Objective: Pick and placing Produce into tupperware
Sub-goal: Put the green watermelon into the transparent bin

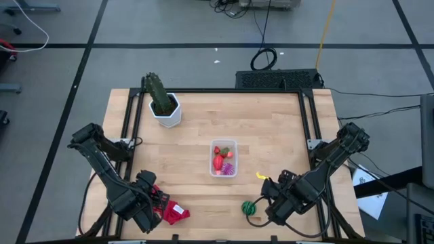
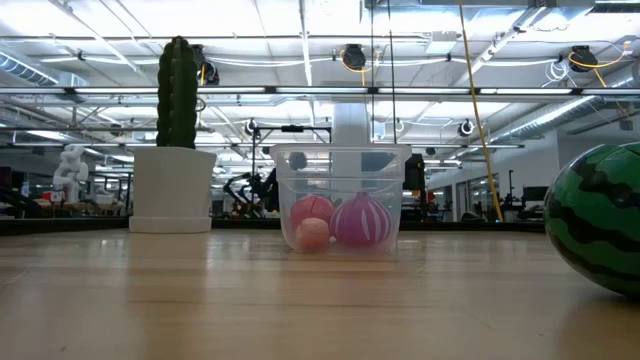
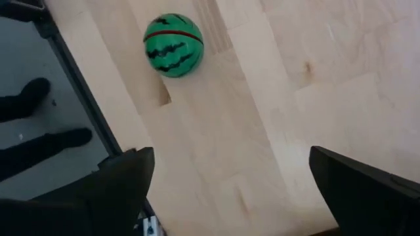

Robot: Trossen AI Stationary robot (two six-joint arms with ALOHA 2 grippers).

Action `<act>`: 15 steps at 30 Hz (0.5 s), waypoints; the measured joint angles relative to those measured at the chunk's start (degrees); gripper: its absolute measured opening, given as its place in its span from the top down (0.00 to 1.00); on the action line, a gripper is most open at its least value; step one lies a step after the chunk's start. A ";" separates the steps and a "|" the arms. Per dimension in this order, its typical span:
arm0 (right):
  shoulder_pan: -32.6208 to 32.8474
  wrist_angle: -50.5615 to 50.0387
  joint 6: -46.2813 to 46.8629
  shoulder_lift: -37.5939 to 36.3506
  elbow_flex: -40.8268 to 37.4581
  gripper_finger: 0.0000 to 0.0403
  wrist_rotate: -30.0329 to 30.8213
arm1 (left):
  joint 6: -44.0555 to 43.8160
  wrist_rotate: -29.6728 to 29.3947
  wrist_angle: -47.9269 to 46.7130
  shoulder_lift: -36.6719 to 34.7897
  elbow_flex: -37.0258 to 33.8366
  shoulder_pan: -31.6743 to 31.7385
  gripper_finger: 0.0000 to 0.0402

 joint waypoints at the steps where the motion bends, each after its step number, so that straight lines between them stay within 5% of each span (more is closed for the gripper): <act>1: 0.00 -0.96 0.74 0.00 0.00 0.01 0.00 | 0.00 0.00 0.00 0.00 0.00 0.02 0.37; 15: 0.37 -2.10 2.99 -0.20 0.02 0.02 0.17 | -0.02 0.00 0.02 0.00 0.00 0.02 0.37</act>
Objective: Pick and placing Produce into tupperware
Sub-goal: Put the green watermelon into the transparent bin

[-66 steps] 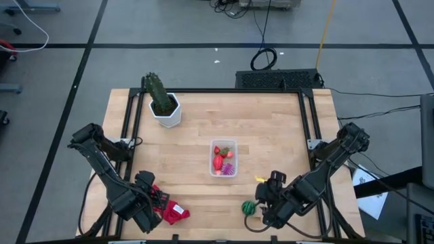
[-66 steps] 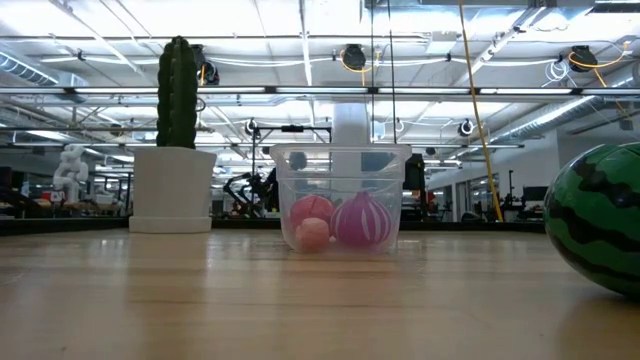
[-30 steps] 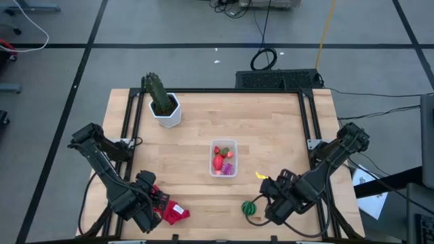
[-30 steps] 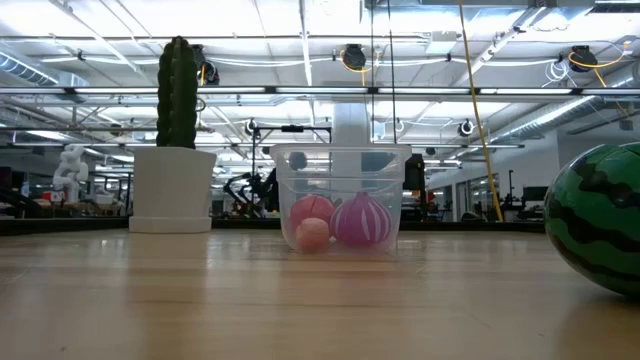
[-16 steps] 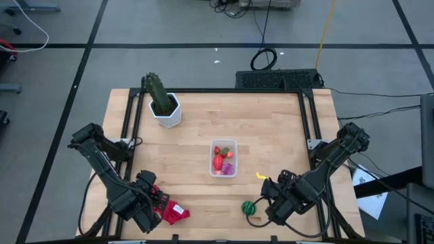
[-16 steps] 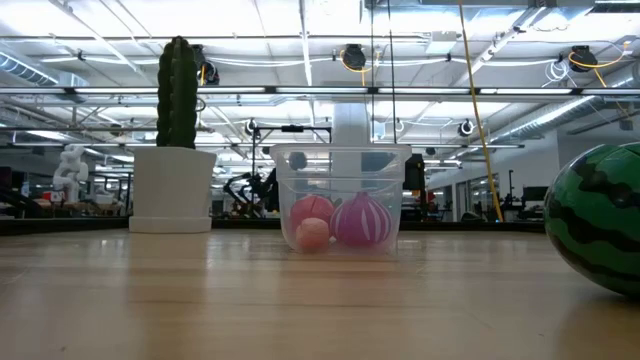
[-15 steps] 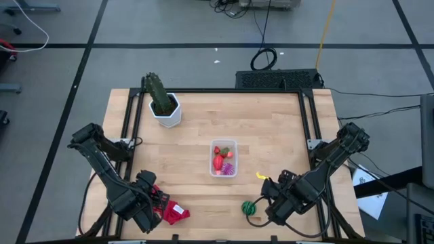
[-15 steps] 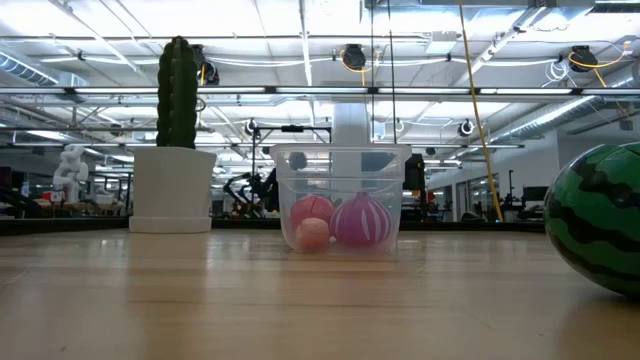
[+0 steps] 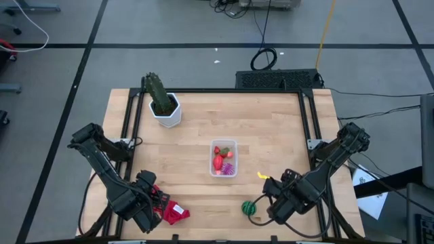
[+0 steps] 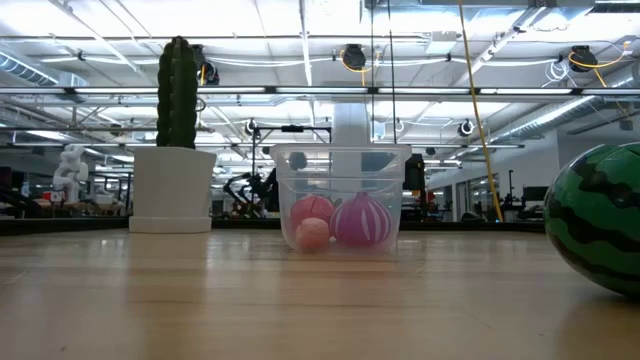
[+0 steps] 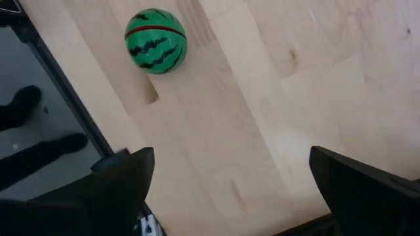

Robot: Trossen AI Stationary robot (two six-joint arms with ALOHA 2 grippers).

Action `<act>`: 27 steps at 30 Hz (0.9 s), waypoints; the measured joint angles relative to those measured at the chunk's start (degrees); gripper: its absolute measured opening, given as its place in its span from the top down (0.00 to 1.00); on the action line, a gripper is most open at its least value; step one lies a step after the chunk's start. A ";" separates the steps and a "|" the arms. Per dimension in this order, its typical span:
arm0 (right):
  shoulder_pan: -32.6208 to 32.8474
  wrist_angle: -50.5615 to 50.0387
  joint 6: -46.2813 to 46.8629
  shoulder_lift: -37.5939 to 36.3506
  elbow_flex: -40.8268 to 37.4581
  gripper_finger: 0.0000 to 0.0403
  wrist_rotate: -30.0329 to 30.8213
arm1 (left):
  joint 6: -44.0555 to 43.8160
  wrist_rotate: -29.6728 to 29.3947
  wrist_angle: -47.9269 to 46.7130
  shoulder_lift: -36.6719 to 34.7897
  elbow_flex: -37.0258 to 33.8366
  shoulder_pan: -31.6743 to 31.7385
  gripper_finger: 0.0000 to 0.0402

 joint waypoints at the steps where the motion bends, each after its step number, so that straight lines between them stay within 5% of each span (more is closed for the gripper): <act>1: 0.00 -0.05 -0.20 0.00 0.00 0.02 0.00 | 0.00 0.00 0.00 0.00 0.00 -0.01 0.37; 27: 0.76 3.43 -7.37 0.00 0.00 0.01 -0.13 | -0.04 0.02 0.00 0.00 0.00 0.00 0.37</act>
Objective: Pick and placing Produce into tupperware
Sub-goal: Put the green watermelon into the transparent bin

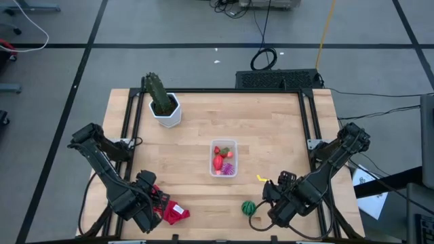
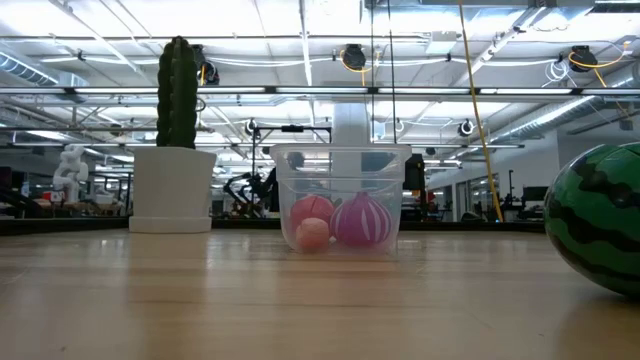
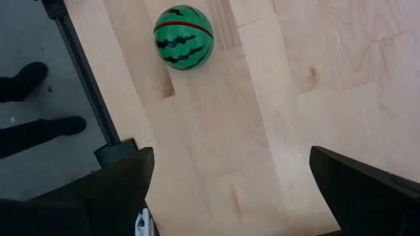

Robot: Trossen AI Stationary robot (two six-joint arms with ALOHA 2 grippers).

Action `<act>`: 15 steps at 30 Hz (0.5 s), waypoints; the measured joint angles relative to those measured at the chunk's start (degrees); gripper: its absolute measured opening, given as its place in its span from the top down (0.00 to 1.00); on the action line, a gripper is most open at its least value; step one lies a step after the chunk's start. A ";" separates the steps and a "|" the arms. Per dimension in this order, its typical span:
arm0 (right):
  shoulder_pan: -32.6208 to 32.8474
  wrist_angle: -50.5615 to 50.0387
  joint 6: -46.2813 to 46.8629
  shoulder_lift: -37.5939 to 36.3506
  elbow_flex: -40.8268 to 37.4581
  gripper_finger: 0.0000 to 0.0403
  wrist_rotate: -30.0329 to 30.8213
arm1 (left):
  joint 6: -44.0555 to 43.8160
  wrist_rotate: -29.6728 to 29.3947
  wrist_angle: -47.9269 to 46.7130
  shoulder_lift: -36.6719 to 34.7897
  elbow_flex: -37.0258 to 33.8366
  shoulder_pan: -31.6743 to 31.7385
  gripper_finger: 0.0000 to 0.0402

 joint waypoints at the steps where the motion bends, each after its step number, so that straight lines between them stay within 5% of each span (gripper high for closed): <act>1: 0.00 0.02 0.10 0.00 0.00 0.01 0.01 | -0.01 0.00 0.00 0.00 0.00 -0.02 0.37; 15: 0.97 0.94 1.05 -0.02 -0.93 0.01 0.06 | -0.01 0.00 0.00 -0.01 0.00 -0.02 0.37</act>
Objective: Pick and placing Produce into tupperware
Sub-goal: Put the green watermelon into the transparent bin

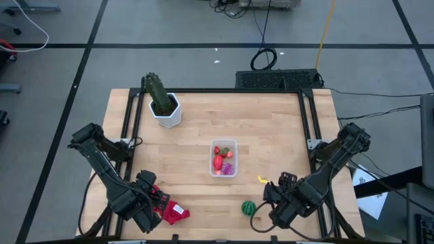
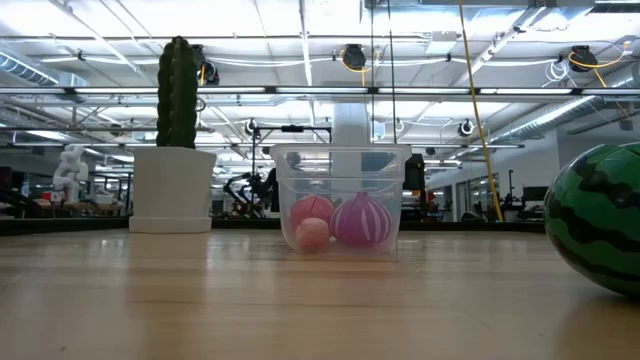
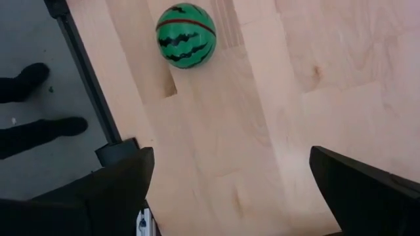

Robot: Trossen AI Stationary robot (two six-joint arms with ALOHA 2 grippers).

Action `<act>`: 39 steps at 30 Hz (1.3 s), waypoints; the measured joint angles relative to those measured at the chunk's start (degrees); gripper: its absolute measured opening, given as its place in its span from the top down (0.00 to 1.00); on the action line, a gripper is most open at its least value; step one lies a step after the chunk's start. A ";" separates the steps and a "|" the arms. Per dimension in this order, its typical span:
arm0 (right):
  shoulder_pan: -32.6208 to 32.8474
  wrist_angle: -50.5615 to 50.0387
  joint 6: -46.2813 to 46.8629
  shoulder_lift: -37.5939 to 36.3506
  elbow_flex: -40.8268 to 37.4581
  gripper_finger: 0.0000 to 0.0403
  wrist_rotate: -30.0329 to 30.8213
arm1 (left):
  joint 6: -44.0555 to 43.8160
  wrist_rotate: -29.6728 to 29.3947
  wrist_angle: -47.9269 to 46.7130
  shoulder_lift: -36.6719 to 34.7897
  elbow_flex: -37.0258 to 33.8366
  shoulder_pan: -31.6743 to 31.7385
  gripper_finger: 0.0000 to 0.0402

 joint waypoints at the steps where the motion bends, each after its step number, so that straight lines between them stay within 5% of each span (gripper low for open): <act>1: 0.30 0.20 0.34 0.00 -0.50 0.01 -0.04 | 0.00 0.00 0.01 -0.01 0.00 0.00 0.37; 9: 0.89 1.21 5.01 0.02 -2.42 0.01 -5.89 | 0.02 0.00 0.02 -0.01 -0.02 0.00 0.37; 27: -5.06 15.64 14.61 0.12 -2.44 0.01 -4.29 | 1.20 0.02 0.08 -0.01 -0.02 0.00 0.37; 39: -9.87 19.55 19.09 9.00 -2.44 0.01 -9.40 | 2.54 -0.72 0.06 -0.01 -0.02 0.00 0.37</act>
